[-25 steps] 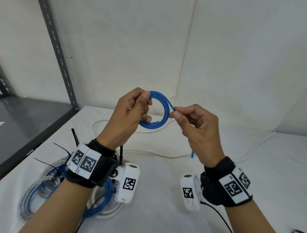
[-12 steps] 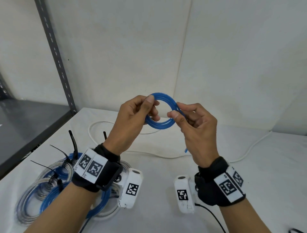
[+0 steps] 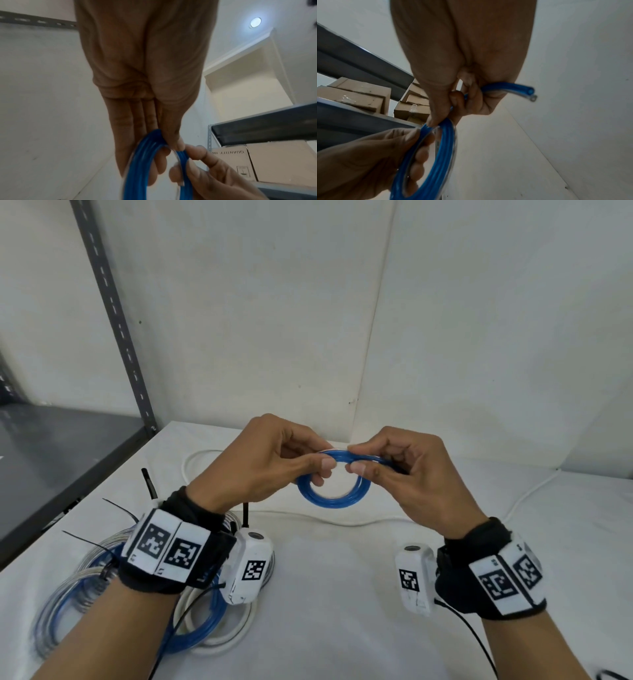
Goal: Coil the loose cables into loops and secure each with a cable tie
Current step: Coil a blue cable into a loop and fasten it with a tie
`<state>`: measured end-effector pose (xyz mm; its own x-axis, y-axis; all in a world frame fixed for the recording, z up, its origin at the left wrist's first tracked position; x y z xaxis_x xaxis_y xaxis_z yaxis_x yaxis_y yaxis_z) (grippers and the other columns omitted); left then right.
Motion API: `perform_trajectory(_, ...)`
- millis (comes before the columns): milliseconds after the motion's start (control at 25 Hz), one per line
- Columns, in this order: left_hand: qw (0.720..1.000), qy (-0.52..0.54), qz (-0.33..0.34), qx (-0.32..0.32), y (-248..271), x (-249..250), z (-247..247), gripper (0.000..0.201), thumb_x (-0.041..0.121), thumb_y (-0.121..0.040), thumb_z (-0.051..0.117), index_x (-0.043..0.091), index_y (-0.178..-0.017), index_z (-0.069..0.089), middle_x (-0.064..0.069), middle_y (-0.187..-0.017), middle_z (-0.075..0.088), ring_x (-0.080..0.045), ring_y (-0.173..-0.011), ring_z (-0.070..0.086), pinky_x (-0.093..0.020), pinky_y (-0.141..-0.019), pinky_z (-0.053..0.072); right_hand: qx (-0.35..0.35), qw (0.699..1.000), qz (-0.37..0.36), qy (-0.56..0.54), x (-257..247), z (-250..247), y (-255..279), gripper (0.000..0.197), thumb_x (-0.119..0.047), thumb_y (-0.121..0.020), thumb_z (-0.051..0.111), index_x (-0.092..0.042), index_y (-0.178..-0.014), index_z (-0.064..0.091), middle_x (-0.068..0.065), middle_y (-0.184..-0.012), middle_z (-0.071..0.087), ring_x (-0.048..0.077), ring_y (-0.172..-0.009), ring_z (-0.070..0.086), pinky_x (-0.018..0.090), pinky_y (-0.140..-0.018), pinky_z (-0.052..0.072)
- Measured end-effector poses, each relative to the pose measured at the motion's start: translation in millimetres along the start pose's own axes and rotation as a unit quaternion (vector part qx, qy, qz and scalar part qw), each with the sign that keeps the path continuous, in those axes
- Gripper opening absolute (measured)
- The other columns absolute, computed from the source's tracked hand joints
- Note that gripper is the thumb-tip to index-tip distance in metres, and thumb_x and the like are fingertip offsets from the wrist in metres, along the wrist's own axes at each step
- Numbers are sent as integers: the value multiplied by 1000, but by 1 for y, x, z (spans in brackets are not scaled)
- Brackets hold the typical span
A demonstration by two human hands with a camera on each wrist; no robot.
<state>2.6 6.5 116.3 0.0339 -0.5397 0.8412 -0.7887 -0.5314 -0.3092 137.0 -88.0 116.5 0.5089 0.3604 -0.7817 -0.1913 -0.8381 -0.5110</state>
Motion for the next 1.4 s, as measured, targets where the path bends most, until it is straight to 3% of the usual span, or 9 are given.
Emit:
perform_trajectory(200,997,28,37,65,0,6,-16,16,17,-90,74,7,-102,77,-6,-83,79,-20,-81,78,-32,-76,63,86,995,-42,18,-11,-6,-1,16,-11,-92,73,-23,-103,77,-4,-93,77,21,-77,67,38,-73,55)
perform_trajectory(320,988,109,26,102,1,1,-31,19,12,-90,72,1,-105,75,-14,-86,78,-30,-82,77,-41,-75,64,130,990,-42,-39,-11,-16,-1,10,-14,-92,71,-18,-100,75,2,-94,78,20,-88,73,25,-75,54)
perform_trajectory(480,979,162,26,120,1,5,-28,18,10,-92,68,-1,-106,73,-16,-87,78,-30,-82,77,-34,-69,63,160,983,-1,-94,-4,-18,1,4,-14,-91,71,-15,-95,72,4,-93,77,10,-79,68,18,-68,51)
perform_trajectory(680,953,246,13,178,0,-2,-25,18,10,-92,68,-1,-106,72,-17,-86,77,-30,-80,77,-34,-68,62,168,981,-5,-95,-3,-11,2,20,-14,-95,69,-16,-114,70,3,-99,78,23,-91,73,26,-62,53)
perform_trajectory(840,943,266,5,201,2,-8,-9,20,15,-95,67,-1,-108,70,-17,-87,77,-34,-83,76,-42,-74,63,206,973,-14,-99,1,-8,4,29,-6,-100,60,-19,-124,67,6,-95,78,18,-78,72,23,-63,53)
perform_trajectory(1000,973,211,-57,73,-3,-9,16,43,42,-100,53,3,-109,67,-16,-81,73,-30,-79,73,-36,-76,61,119,992,-30,-30,-3,-15,-1,27,-4,-100,60,-16,-122,71,2,-94,76,19,-71,69,21,-62,50)
perform_trajectory(1120,982,164,-90,0,-5,-13,33,60,53,-102,42,-2,-102,65,-10,-65,62,-23,-61,62,-47,-85,60,37,997,-47,48,-11,2,-1,28,-5,-100,60,-20,-119,73,-4,-94,74,20,-71,67,32,-67,54)
perform_trajectory(1240,983,156,-97,8,-5,-16,35,53,49,-105,39,3,-89,59,-2,-63,41,-12,-52,42,-45,-86,61,23,996,-46,68,-13,11,-1,28,-7,-100,60,-23,-119,73,-5,-95,74,22,-73,68,42,-73,56)
perform_trajectory(1400,983,153,-83,59,-6,-12,25,48,47,-106,40,7,-85,57,4,-65,36,-9,-55,37,-34,-73,54,57,998,-25,-4,-10,4,-1,18,-12,-97,65,-12,-115,68,-1,-95,78,23,-75,74,35,-75,60)
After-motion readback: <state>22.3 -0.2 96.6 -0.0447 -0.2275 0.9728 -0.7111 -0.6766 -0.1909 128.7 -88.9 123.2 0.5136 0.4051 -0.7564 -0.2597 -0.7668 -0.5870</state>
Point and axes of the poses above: each hand's wrist, its own y-axis away from the middle knuckle, its own z-axis out of the palm, x = y × z, the point moved 10 cm from there along -y, towards the middle knuckle
